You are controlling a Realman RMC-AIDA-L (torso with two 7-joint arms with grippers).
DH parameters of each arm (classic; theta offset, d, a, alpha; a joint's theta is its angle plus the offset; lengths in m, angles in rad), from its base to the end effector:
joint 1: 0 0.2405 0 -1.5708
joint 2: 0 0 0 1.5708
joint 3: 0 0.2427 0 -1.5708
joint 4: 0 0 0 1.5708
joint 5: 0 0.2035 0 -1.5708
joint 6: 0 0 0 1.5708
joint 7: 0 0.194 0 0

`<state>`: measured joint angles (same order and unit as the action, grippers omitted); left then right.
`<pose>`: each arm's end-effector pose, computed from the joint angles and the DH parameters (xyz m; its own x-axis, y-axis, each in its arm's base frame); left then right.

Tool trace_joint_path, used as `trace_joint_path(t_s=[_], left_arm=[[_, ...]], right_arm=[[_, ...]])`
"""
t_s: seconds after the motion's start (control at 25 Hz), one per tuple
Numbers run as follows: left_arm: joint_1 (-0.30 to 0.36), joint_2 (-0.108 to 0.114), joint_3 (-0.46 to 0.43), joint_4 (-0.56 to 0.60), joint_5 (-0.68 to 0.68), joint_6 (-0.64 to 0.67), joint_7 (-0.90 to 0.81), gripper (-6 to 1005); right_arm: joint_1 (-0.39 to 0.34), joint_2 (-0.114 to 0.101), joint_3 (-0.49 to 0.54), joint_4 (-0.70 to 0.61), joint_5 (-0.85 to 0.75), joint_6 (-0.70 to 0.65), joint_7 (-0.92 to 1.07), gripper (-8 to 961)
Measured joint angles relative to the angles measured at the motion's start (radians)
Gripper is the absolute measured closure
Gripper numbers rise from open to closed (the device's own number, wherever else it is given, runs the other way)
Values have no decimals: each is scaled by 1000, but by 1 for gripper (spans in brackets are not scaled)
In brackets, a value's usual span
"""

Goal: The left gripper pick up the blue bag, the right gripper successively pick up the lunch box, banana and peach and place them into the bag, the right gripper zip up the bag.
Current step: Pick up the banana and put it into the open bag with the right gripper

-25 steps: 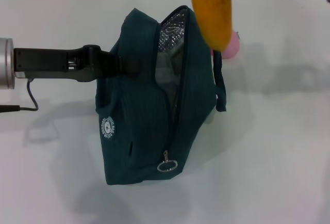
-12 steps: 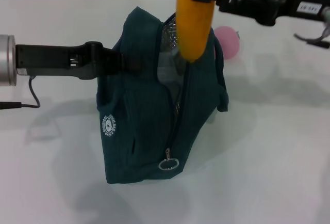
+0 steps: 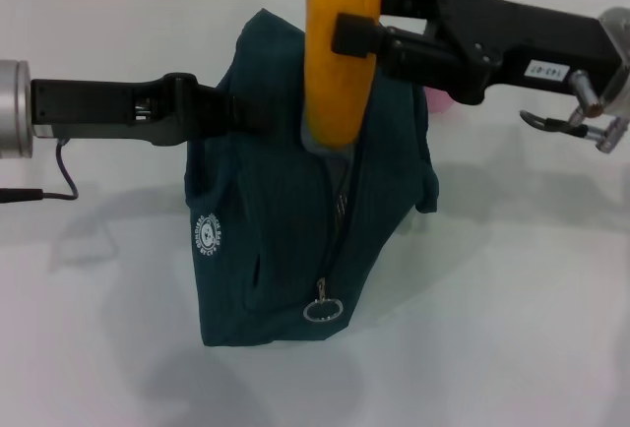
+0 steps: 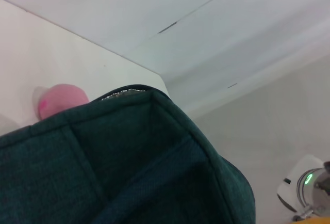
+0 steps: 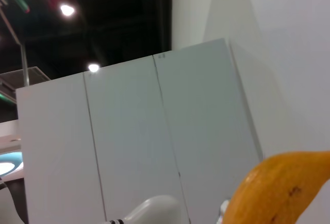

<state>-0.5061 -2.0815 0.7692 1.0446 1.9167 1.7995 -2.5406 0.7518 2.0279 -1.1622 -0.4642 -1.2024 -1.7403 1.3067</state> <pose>-0.1706 0.3247 0.0141 0.2666 0.8938 0.3607 0.8524 -0.3933 0.3445 0.0690 0.3349 -0.0181 0.5270 -0.1450 -0.8374 -0.0890 -0.9893 0.1153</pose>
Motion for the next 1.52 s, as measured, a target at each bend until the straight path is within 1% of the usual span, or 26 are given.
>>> trace_joint_path(t_s=[0.24,0.44,1.36,1.52], left_arm=[[3,0,-1,0,-1,-2,2,959],[6,0,-2,-1,-1,-3,3,959],[6,-2,2,-2,-1,-15,5,959],[5,-3,2,-2,-1,-15,5,959]], right_arm=[[-20,0,-4,42,0,9,-18,529],[-20,0,-36,94,-2,21,-65,528],[-21,0,-84,201,30,60,-120,524],[-17,0,-107,206,44,62,-117,523]])
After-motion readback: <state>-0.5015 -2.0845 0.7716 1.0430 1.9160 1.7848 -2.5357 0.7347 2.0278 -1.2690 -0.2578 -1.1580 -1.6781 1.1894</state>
